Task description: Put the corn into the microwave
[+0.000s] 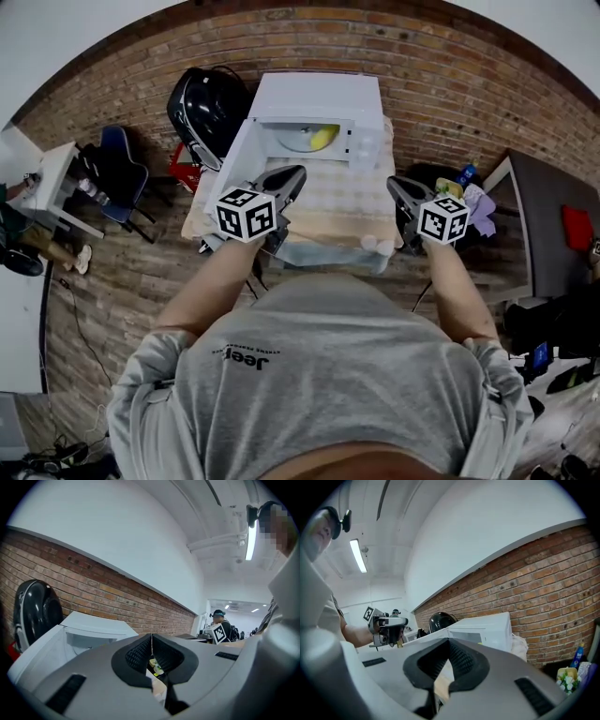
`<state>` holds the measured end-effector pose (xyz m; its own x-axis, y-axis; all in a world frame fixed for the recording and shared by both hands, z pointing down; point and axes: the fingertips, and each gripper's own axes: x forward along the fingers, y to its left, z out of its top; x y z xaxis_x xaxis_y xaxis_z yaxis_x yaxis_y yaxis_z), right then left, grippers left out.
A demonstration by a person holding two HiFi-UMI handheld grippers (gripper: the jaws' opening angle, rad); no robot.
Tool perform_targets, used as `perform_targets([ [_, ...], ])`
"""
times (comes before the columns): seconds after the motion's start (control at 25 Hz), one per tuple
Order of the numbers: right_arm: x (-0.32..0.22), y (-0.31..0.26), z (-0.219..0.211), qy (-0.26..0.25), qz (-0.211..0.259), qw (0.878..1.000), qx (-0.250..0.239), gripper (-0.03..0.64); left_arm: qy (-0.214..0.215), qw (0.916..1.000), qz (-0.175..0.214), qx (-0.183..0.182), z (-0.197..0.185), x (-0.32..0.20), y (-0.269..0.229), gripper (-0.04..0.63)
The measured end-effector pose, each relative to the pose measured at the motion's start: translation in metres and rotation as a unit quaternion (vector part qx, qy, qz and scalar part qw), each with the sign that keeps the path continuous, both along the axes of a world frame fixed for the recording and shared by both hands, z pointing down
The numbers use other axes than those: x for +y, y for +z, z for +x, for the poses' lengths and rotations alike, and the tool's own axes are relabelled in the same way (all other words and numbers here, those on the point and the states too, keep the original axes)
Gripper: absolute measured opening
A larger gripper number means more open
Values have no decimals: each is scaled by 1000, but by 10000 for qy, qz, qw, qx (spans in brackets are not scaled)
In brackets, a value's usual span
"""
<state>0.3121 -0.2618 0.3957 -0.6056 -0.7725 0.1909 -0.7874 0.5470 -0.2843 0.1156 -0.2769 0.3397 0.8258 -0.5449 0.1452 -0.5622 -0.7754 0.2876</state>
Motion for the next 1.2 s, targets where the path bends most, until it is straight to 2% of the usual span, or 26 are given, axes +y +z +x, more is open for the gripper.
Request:
perform_targets([
  [0.36, 0, -3, -60, 329, -101, 9994, 98, 18, 105, 9998, 140, 50, -89, -3, -11, 23],
  [0.64, 5, -15, -106, 544, -101, 9985, 50, 18, 372, 9991, 101, 181, -131, 5, -9, 23],
  [0.88, 11, -16, -131, 560, -194, 9982, -52, 18, 575, 9977, 124, 334, -143, 15, -5, 23],
  [1.2, 20, -22, -108, 179, -127, 9997, 78, 18, 257, 9991, 39, 333, -116, 23, 4, 23],
])
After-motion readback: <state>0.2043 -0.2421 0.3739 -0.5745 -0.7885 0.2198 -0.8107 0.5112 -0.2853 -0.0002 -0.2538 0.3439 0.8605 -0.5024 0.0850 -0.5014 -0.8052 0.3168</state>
